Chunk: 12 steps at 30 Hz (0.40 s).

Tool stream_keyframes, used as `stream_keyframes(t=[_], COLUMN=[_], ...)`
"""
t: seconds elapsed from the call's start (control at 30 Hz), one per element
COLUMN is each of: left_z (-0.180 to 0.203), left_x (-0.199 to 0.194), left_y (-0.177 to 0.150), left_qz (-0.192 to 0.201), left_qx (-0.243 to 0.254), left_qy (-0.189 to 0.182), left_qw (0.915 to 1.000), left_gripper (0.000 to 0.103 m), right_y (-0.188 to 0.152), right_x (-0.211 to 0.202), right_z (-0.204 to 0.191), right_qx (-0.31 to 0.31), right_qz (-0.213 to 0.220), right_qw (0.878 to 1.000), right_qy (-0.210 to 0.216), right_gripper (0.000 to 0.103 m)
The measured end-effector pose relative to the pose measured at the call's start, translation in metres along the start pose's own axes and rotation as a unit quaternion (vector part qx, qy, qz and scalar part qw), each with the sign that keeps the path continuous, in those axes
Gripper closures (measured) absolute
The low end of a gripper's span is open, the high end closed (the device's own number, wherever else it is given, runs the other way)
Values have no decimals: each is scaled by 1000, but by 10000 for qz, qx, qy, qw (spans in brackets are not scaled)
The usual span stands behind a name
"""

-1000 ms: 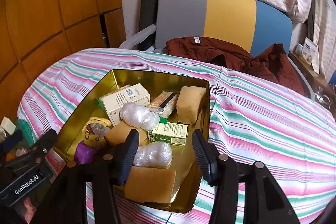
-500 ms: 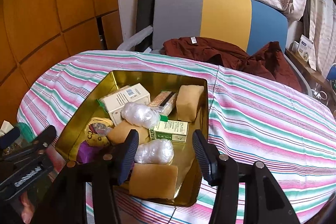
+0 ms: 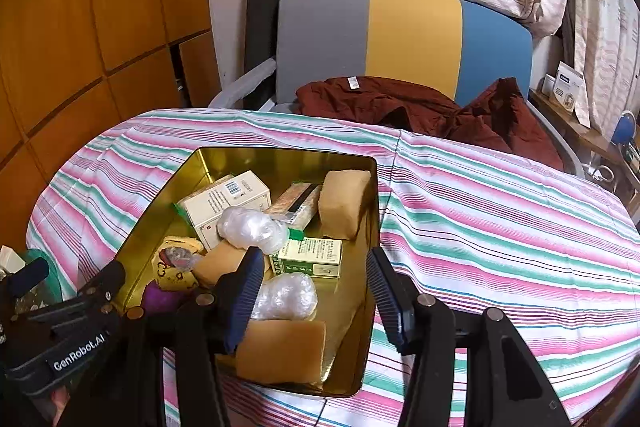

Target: Organize objects

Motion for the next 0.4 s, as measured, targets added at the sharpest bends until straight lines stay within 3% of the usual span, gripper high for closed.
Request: stream_keyframes(t=[0.23,0.4], left_z=[5,10], left_x=[4,1], left_y=[-5,-6], left_qz=[-166,-48], left_qx=[-57,76], left_qy=[-235,-173], left_qw=[9996,9998], left_gripper=[0,0], right_y=[-2,-3], right_x=[3,4], right_z=[2,3], right_qx=[24,36], right_qz=[-39,-34], right_qw=[10000,10000], right_qy=[-18,-29], right_gripper=[49,49])
Point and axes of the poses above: each gripper's, at about its wrist camera, not at the fingertips, and x roughly the way its jaws point, z to its right, y to its top, the point moved 8 cm from there along x, roughly the way its jaws point, and after that the axes turned 7 degrees about -y, right-handed, at the moved point
